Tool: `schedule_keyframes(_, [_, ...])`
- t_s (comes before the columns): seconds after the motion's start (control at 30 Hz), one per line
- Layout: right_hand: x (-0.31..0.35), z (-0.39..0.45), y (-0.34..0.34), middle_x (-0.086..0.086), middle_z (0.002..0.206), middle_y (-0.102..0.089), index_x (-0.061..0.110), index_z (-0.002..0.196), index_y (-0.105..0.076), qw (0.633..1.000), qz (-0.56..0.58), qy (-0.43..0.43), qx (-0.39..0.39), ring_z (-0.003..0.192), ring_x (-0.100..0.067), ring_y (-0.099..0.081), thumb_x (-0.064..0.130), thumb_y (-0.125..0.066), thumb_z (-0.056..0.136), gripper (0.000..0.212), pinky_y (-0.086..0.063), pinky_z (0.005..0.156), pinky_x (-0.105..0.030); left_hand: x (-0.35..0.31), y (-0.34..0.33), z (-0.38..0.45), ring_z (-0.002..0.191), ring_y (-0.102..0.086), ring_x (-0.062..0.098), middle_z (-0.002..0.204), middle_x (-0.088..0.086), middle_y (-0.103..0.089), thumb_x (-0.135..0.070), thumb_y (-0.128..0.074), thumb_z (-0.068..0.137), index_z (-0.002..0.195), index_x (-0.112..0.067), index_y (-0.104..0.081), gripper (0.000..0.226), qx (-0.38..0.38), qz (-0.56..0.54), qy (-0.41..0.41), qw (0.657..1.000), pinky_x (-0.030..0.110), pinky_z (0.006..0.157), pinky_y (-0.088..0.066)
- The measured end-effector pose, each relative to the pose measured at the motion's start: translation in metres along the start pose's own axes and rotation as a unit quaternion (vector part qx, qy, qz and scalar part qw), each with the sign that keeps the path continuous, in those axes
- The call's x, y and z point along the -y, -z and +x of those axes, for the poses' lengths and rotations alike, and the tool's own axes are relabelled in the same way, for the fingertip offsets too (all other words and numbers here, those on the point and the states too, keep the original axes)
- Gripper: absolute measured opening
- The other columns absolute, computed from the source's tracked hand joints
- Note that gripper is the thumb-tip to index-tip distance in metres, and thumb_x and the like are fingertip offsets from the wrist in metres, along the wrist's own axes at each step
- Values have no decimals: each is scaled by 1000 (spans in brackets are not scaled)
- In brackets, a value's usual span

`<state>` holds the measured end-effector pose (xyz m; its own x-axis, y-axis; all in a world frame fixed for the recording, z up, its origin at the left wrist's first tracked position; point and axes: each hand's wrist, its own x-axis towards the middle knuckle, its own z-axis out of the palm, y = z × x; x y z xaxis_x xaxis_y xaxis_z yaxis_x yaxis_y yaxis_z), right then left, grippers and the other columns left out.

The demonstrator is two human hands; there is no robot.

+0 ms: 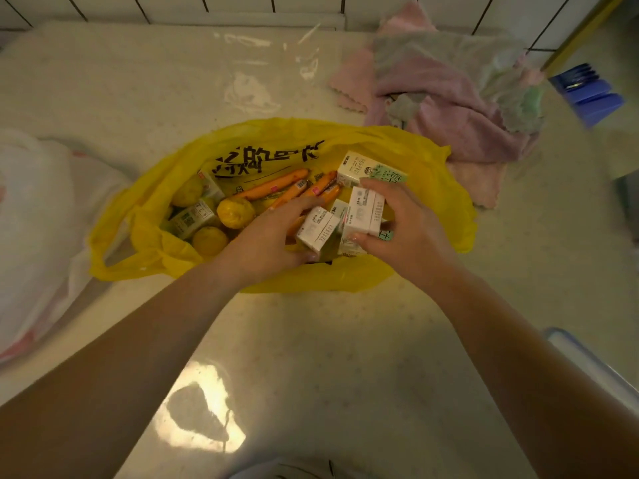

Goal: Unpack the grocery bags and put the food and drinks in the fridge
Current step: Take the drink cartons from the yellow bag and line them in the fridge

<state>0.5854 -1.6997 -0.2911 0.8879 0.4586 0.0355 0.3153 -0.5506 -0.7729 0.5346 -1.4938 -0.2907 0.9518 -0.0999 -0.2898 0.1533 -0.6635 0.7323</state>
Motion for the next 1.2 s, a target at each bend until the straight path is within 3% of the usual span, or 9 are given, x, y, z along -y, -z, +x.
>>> schedule_keyframes(0.17, [0, -2, 2, 6, 121, -56, 29, 125, -45, 998, 18, -56, 13, 110, -10, -56, 24, -78, 72, 63, -54, 86, -38, -3, -5, -5, 113, -40, -5, 132, -14, -47, -25, -81, 69, 123, -38, -46, 66, -44, 7, 9, 999, 16, 89, -42])
schedule_keyframes(0.3, [20, -7, 2, 14, 109, -57, 28, 119, -50, 999, 14, -40, 27, 106, -5, -56, 21, -80, 70, 58, -53, 87, -35, -7, -7, -33, 110, -48, -2, 113, -22, -51, -20, -81, 68, 112, -40, -46, 59, -165, -101, 22, 981, 19, 89, -45])
schedule_keyframes(0.4, [52, -10, 0, 12, 108, -60, 30, 118, -52, 998, 52, -4, 38, 103, -3, -57, 17, -81, 69, 58, -55, 84, -34, -7, 5, -62, 109, -55, 0, 114, -15, -58, -14, -80, 69, 115, -33, -50, 58, -246, -162, 18, 955, 27, 87, -52])
schedule_keyframes(0.6, [135, -22, -28, 17, 103, -60, 42, 110, -49, 990, 86, 73, 83, 96, 2, -60, 16, -81, 67, 59, -55, 81, -25, 12, 43, -153, 102, -58, -7, 105, -20, -61, 3, -75, 70, 110, -31, -53, 57, -340, -244, 8, 908, 13, 70, -51])
schedule_keyframes(0.73, [196, -42, -80, 8, 111, -56, 48, 101, -47, 976, 87, 141, 142, 101, -1, -57, 12, -81, 67, 60, -55, 81, -25, 45, 58, -239, 103, -58, -6, 106, -17, -62, 7, -74, 69, 111, -28, -54, 59, -398, -249, 34, 882, 12, 69, -50])
schedule_keyframes(0.9, [277, -93, -175, 2, 114, -53, 30, 114, -51, 949, 81, 212, 219, 102, -8, -57, 11, -82, 64, 62, -54, 84, -31, 91, 67, -374, 102, -58, -8, 105, -20, -61, 3, -75, 69, 110, -34, -54, 60, -482, -226, 75, 843, 11, 70, -50])
schedule_keyframes(1.07, [366, -166, -272, 16, 106, -52, 34, 114, -50, 912, 73, 288, 283, 99, -1, -56, 14, -82, 65, 62, -50, 86, -24, 135, 76, -522, 89, -51, -25, 100, -28, -55, -8, -74, 74, 118, -31, -52, 55, -535, -190, 121, 814, 1, 61, -43])
schedule_keyframes(1.2, [430, -219, -341, 10, 112, -54, 29, 125, -50, 887, 80, 327, 317, 105, -5, -55, 19, -81, 69, 65, -52, 86, -26, 167, 83, -626, 93, -53, -16, 105, -25, -55, -13, -73, 76, 120, -32, -51, 53, -577, -151, 161, 786, 2, 69, -45])
